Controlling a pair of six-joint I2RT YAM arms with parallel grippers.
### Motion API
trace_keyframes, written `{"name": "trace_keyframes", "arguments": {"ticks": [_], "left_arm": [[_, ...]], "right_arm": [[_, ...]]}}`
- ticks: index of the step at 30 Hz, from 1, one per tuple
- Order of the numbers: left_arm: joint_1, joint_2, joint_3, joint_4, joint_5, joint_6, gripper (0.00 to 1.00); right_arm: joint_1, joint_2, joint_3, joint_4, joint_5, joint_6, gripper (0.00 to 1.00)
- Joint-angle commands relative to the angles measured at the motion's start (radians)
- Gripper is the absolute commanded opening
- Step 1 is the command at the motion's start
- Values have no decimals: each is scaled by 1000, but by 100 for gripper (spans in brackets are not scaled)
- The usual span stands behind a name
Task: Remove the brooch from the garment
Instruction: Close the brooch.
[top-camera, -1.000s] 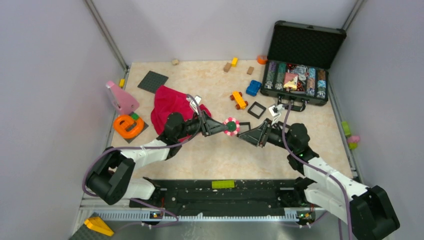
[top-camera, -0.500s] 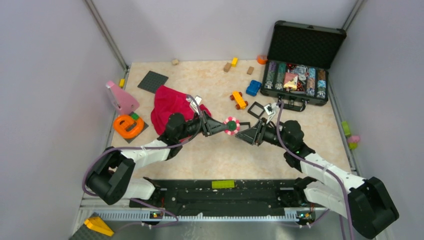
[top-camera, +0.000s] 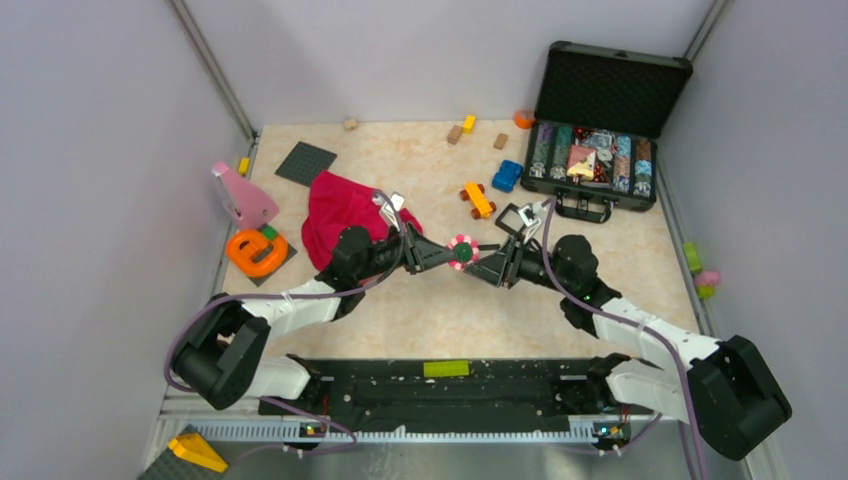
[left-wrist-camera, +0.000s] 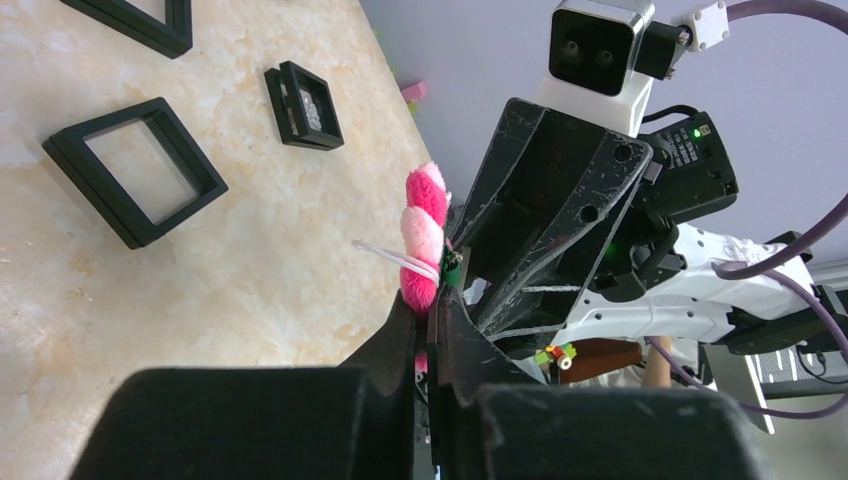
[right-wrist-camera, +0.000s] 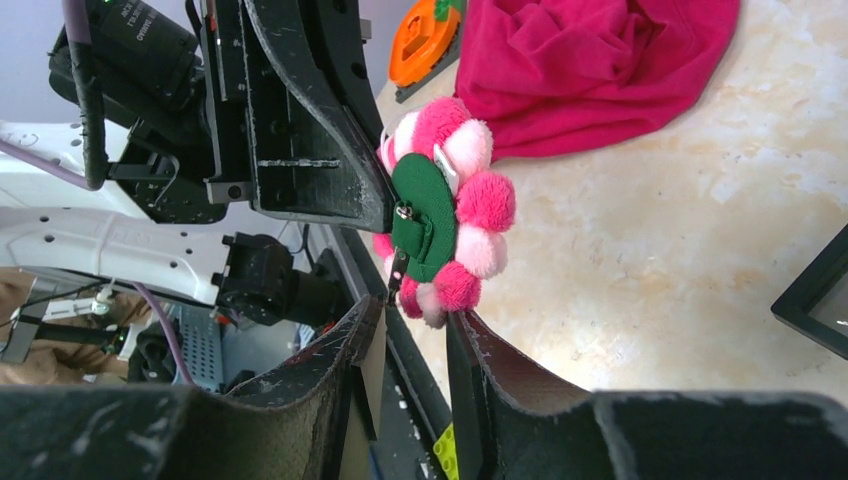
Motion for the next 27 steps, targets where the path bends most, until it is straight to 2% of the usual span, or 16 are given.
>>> {"name": "trace_keyframes", "arguments": {"ticks": [1,5,8,13,27], "left_arm": [[-8,4,9,9,-13,31,0],[-11,4,13,-2,-14,36,0],[-12,3,19,-21,-14,48,0],[-19,-1,29,-79,-32,84,0],[-60,-28,82,-270,-108,208,0]], "right_arm": [[17,13,56,49,10,-22,30],[18,21,63,39,14,-27,26],[19,25,67,30,16,-34,18],[20,29,70,30,10,-37,14],[20,45,88,-10,23,-70,12]]}}
